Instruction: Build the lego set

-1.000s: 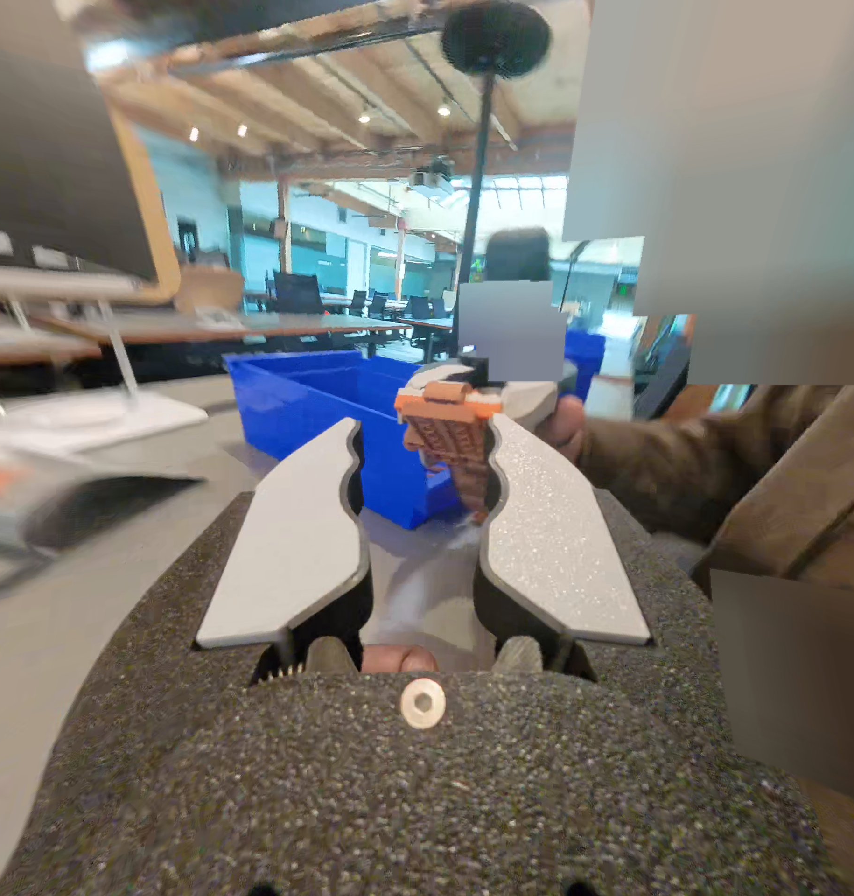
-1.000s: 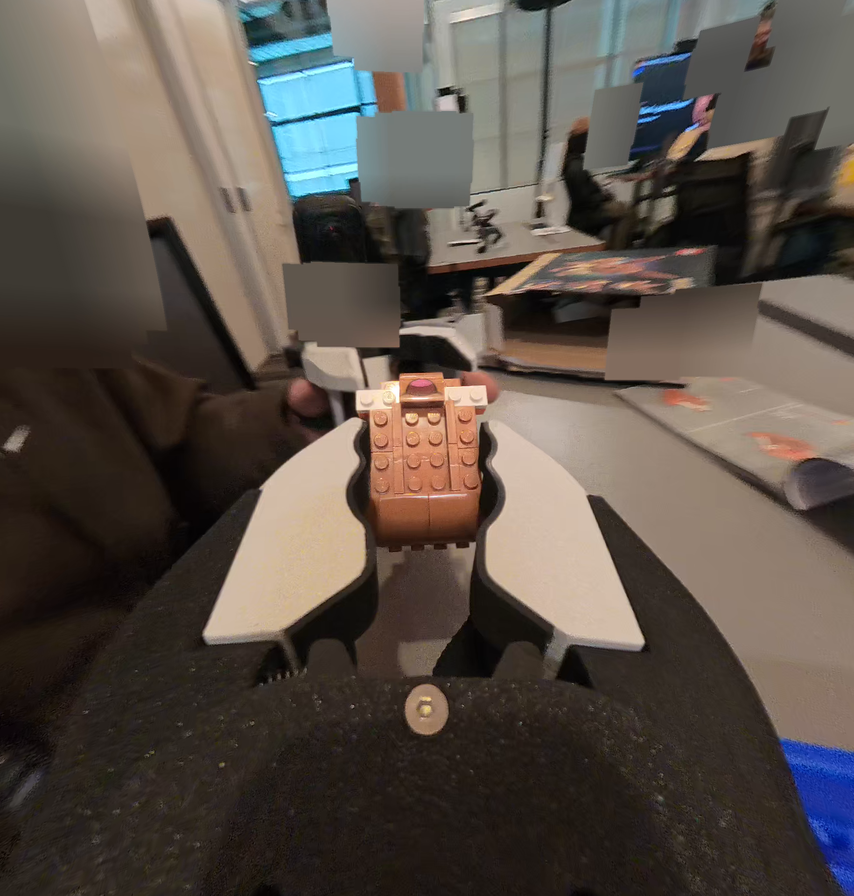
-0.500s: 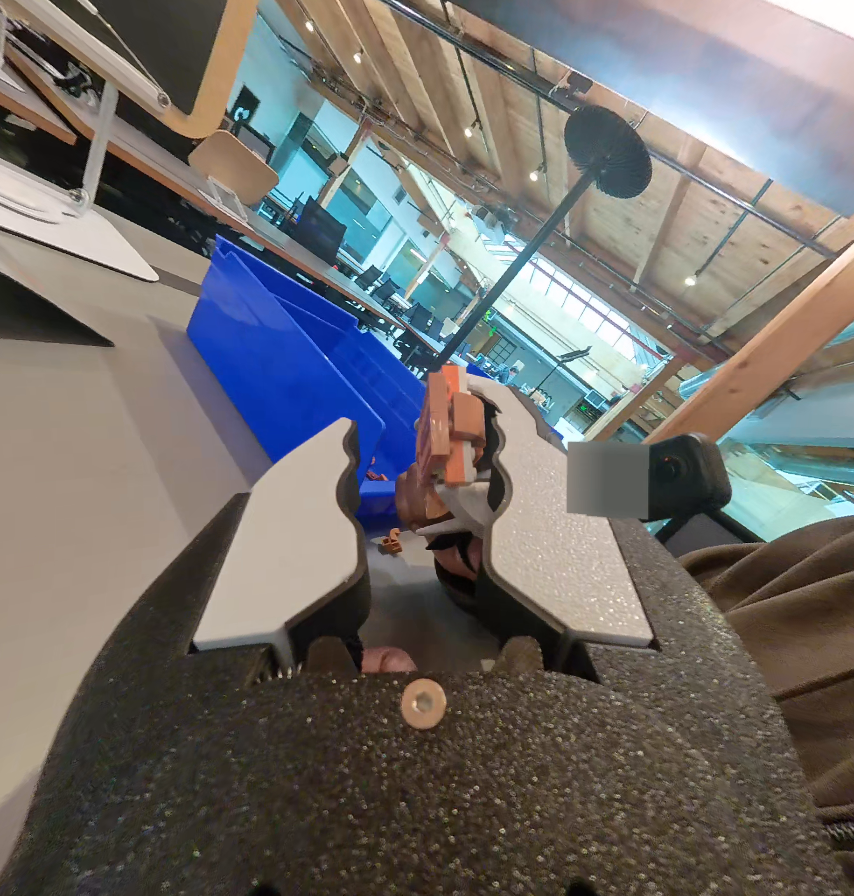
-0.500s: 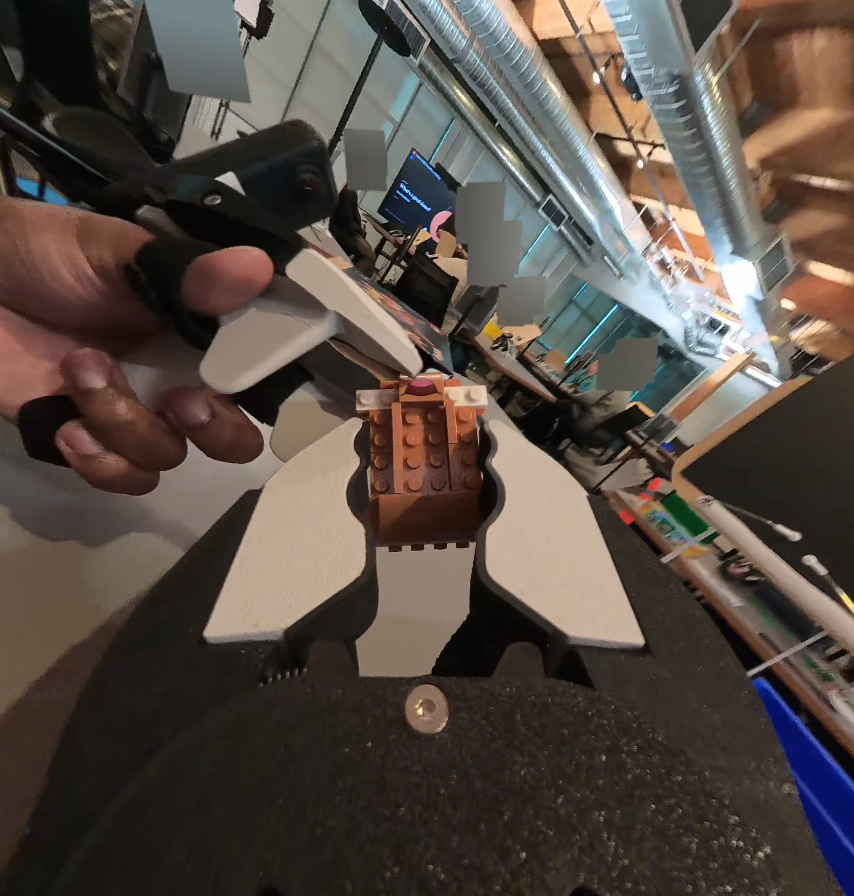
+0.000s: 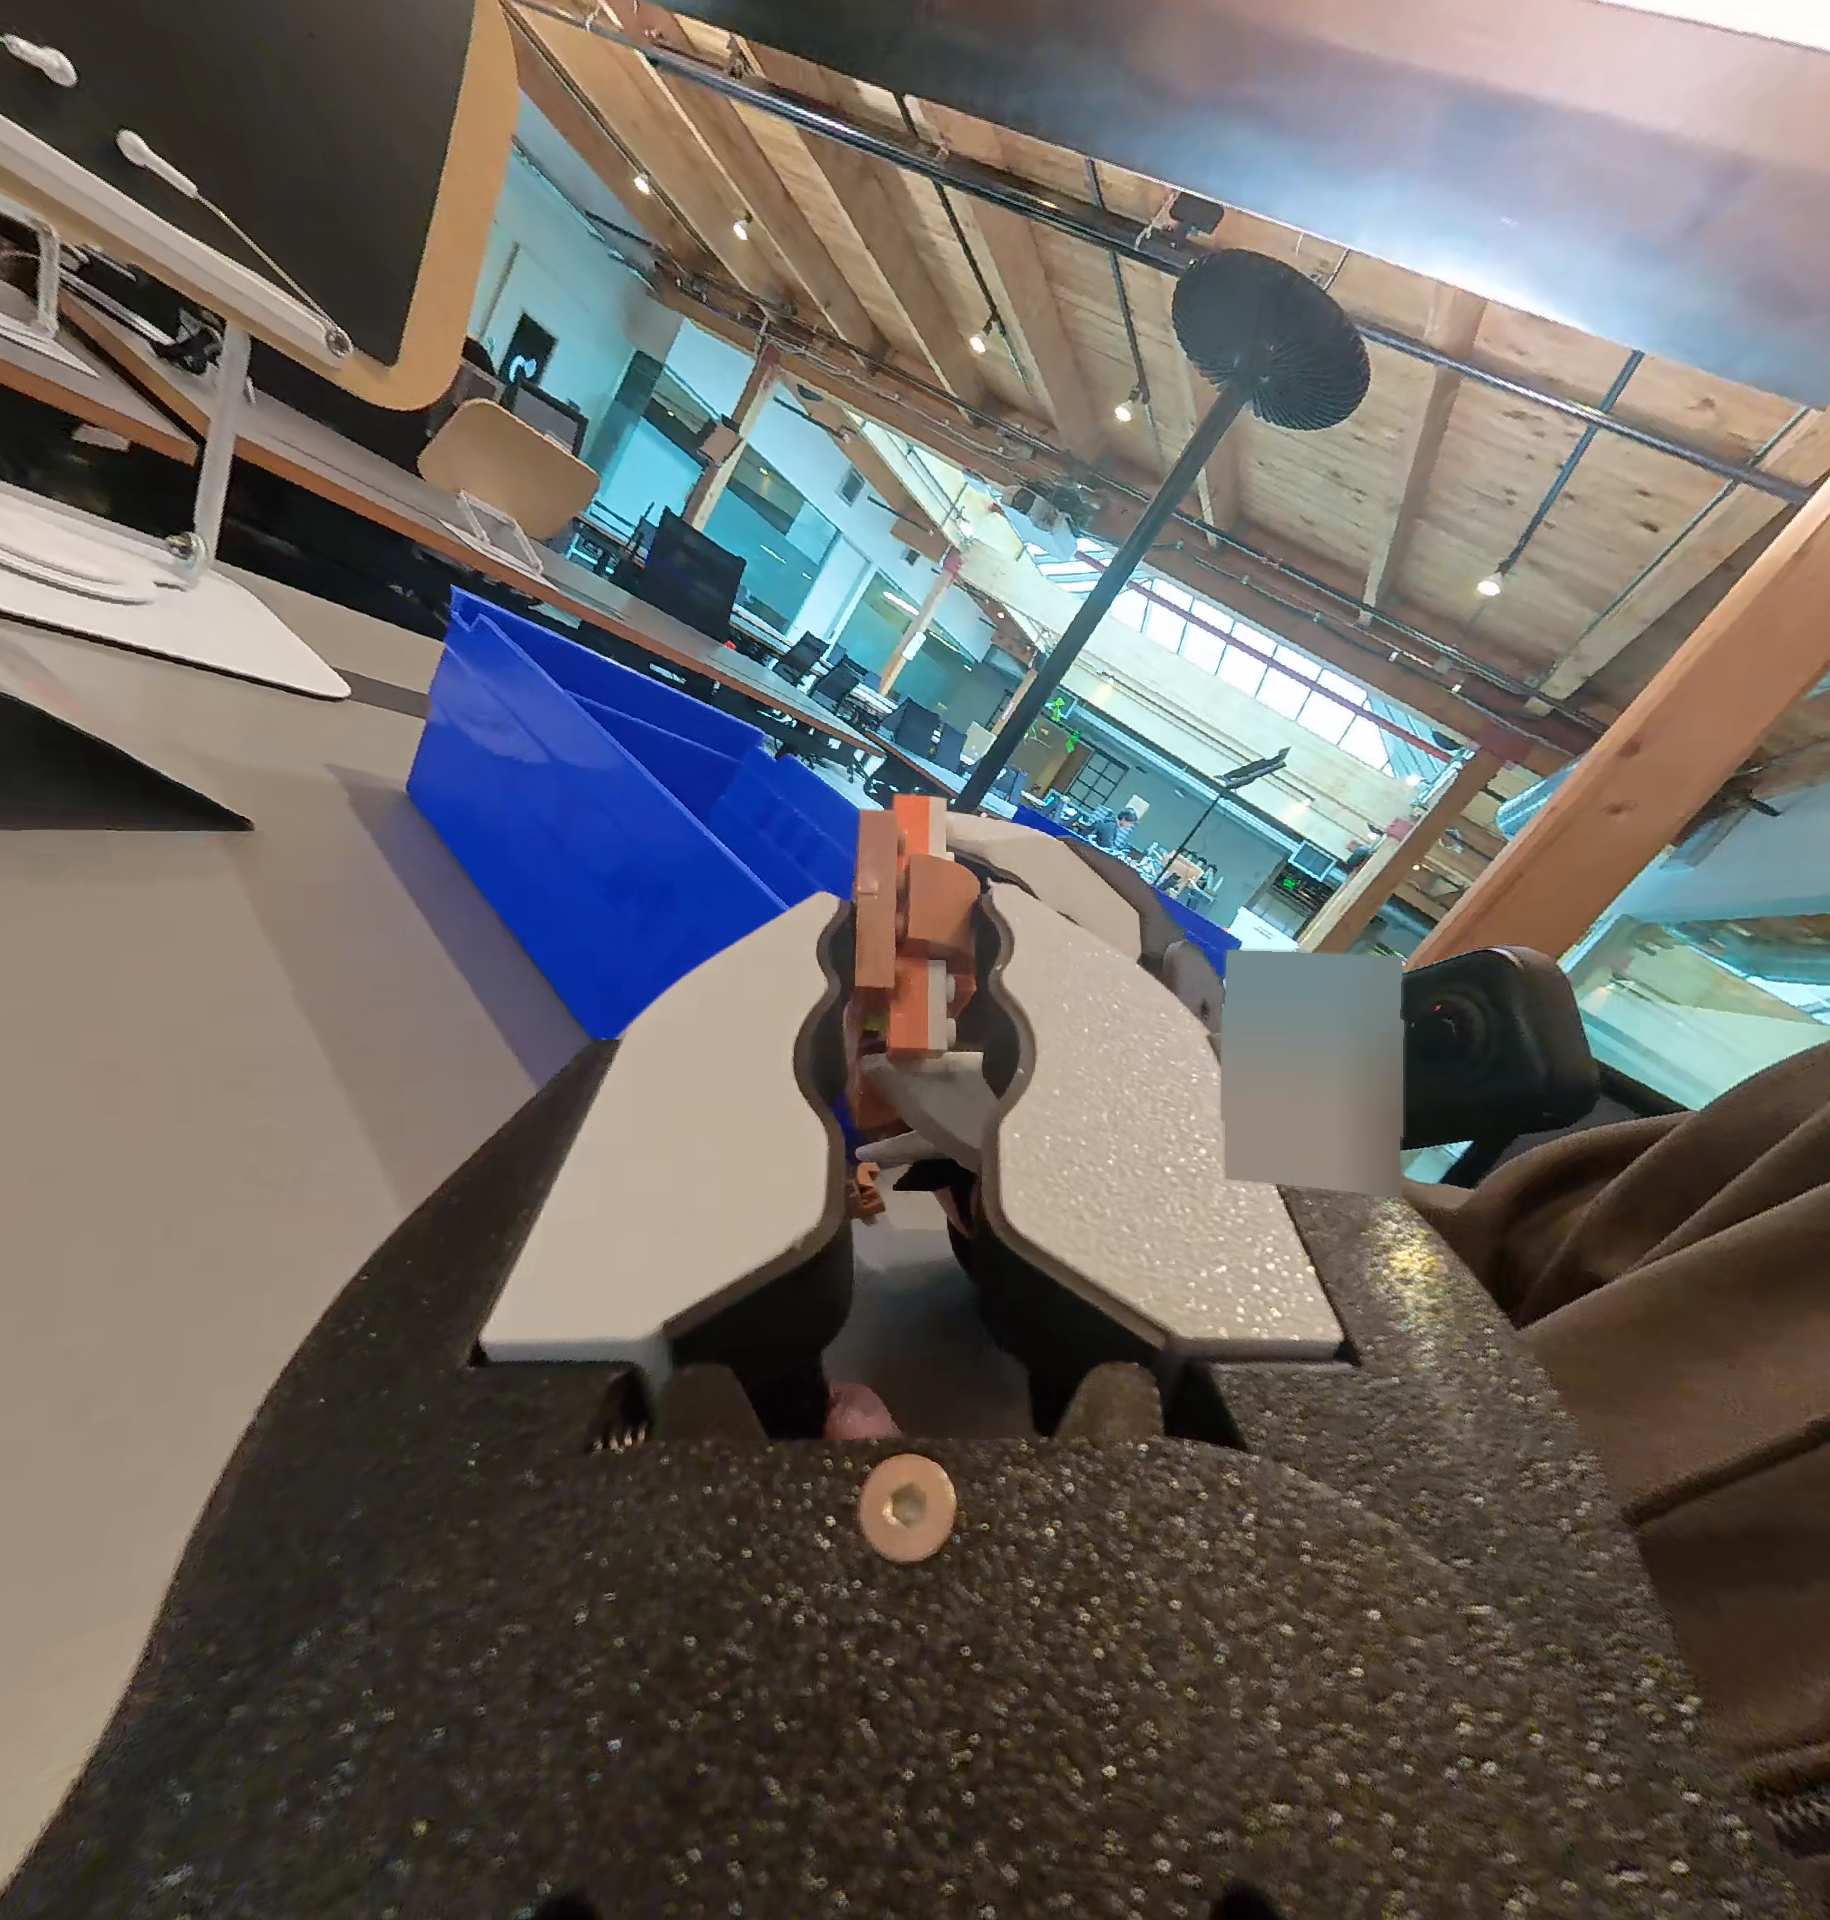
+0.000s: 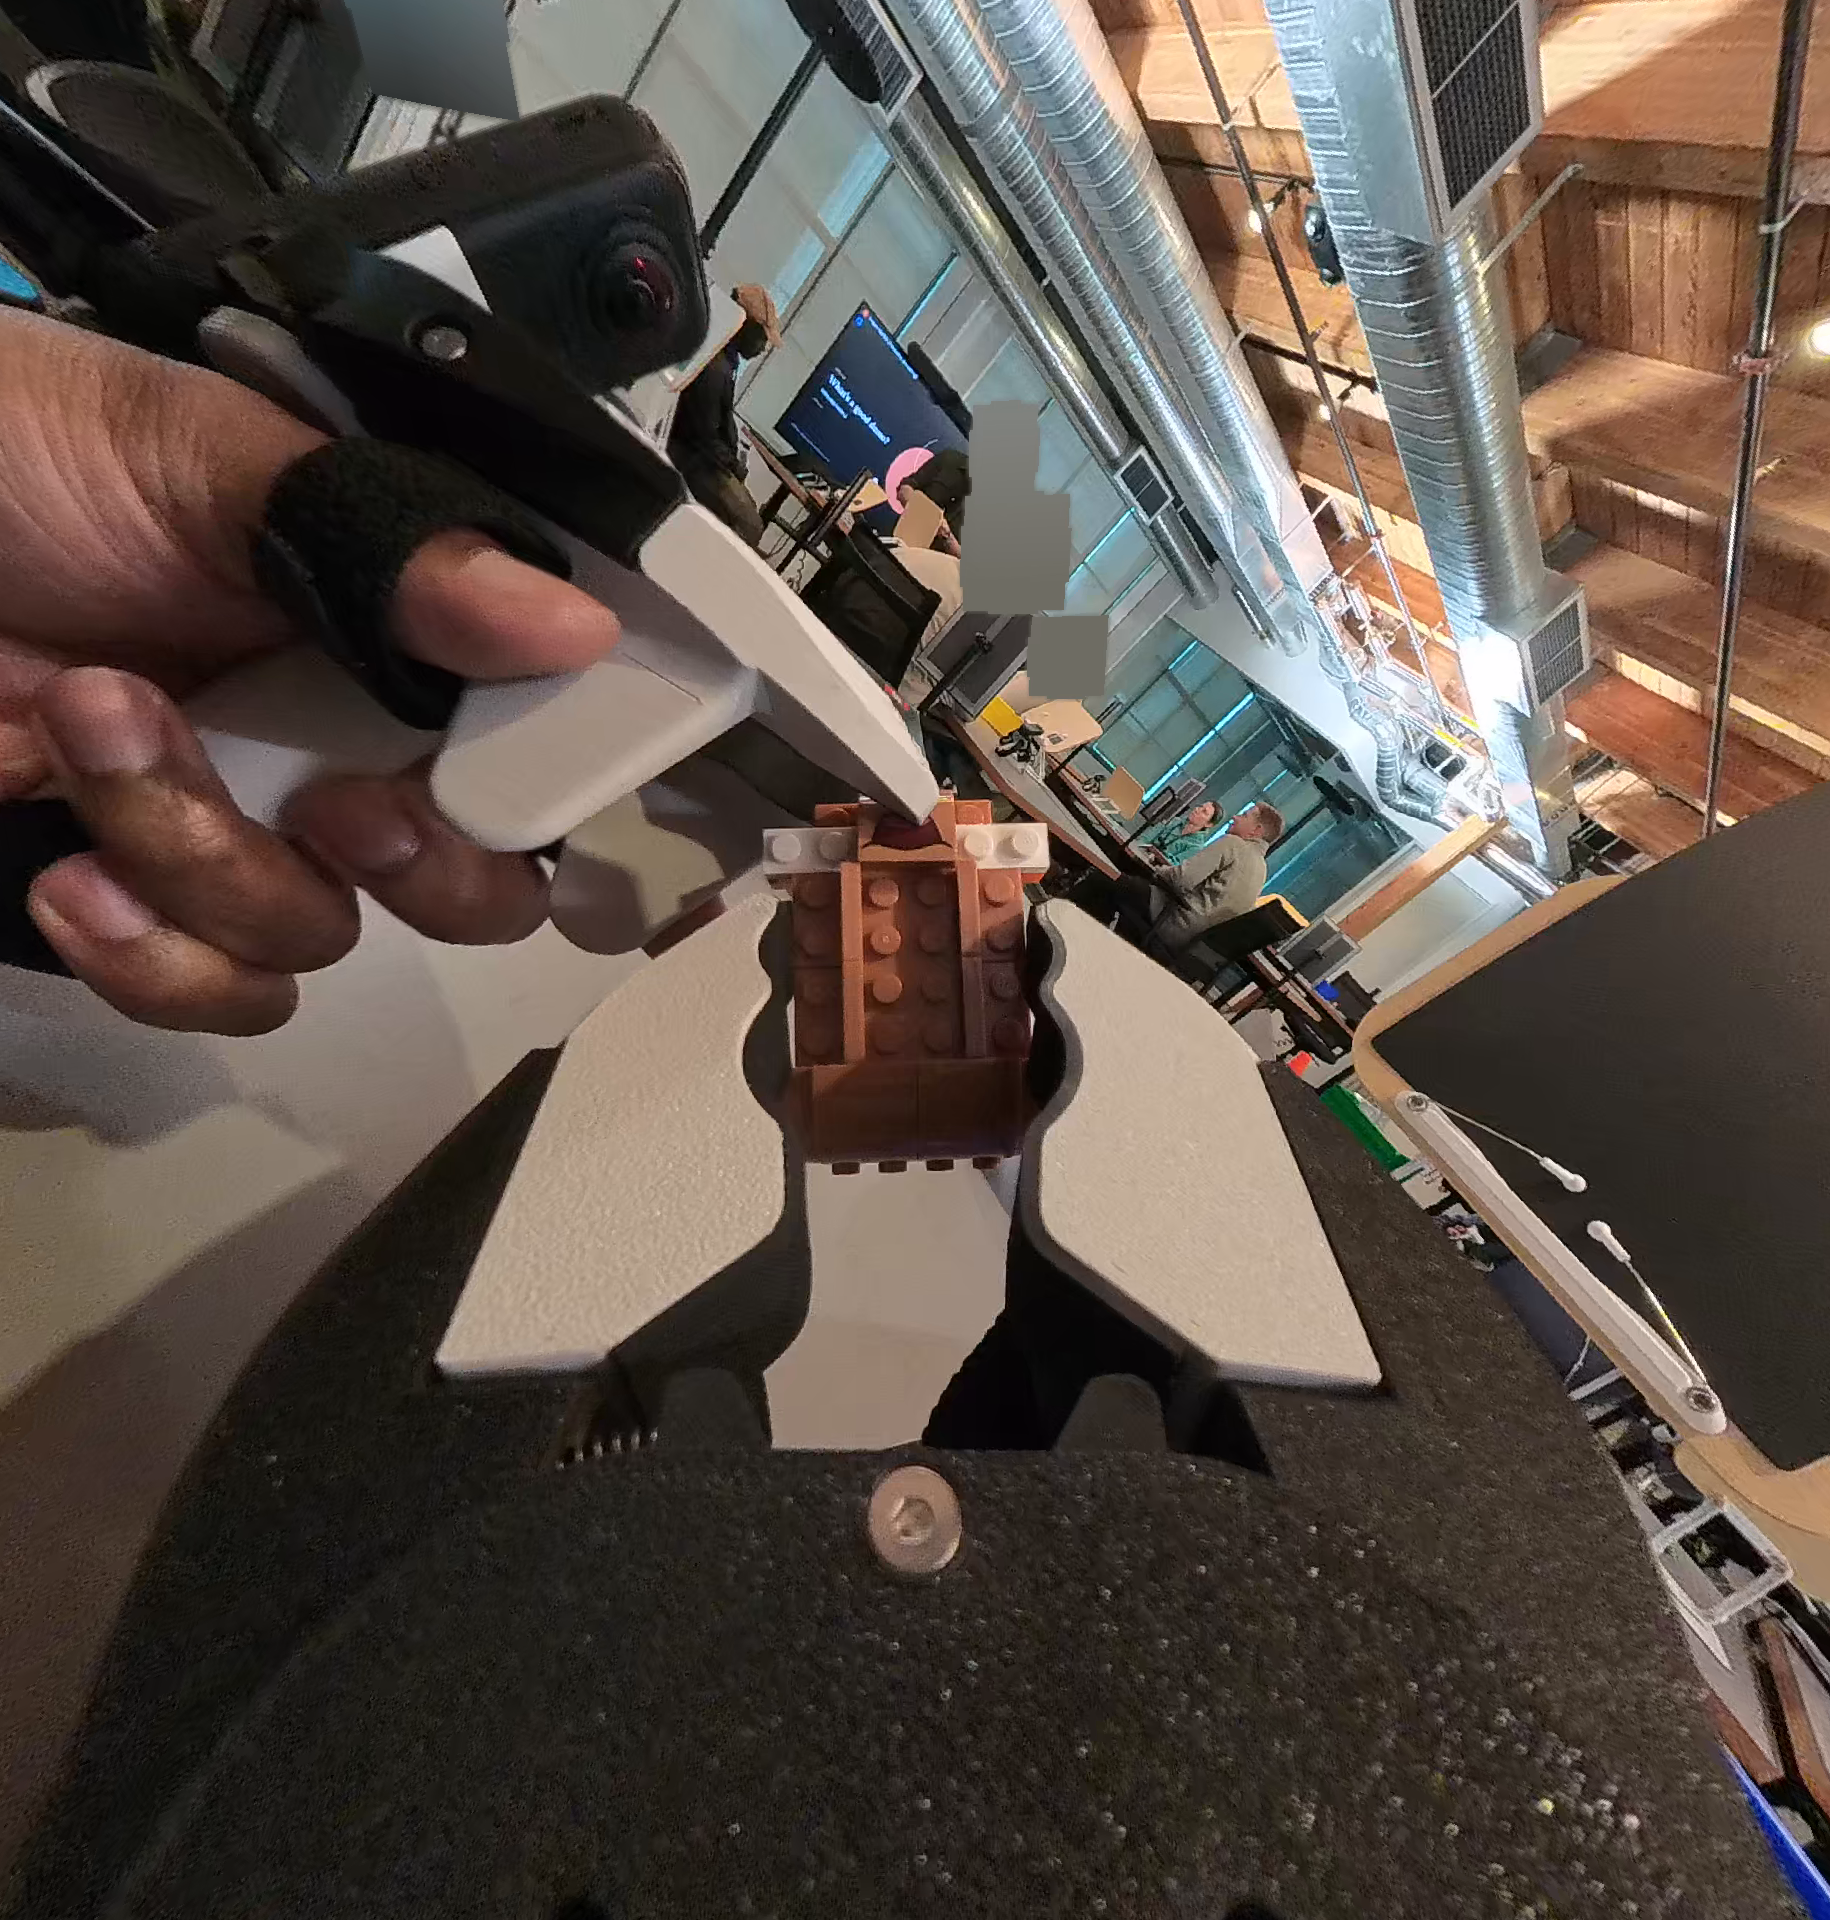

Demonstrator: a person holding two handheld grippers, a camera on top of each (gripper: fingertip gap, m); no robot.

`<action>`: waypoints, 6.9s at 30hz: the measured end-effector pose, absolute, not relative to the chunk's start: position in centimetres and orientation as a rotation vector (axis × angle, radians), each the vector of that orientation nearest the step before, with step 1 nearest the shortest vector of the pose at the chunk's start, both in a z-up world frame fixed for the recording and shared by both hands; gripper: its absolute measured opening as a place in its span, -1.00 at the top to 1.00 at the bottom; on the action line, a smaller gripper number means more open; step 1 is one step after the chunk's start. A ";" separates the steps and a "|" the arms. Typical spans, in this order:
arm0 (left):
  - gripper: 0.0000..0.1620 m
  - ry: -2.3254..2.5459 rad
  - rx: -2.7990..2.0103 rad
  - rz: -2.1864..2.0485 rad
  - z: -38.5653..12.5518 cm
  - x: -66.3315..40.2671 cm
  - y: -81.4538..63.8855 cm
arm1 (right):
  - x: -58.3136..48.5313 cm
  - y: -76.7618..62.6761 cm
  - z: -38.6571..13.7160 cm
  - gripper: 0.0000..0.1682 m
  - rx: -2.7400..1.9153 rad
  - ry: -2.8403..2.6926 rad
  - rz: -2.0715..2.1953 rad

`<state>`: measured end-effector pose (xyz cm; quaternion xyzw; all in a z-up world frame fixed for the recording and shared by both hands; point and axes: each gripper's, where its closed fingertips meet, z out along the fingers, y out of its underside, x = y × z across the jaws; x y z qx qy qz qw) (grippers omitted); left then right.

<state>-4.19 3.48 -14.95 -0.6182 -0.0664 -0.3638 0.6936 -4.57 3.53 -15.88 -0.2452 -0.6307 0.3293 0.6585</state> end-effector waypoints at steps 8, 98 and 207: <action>0.73 -0.148 -1.375 -0.797 -15.2 -4.3 3.5 | -4.7 3.5 -16.1 0.50 -0.556 -1.434 0.725; 0.72 -0.030 -1.211 -0.843 -14.8 -3.1 2.0 | -3.7 1.7 -15.5 0.50 -0.415 -1.395 0.671; 0.71 -0.056 -1.384 -1.105 -16.5 -5.5 4.1 | -3.7 4.3 -16.2 0.61 -0.844 -1.612 1.112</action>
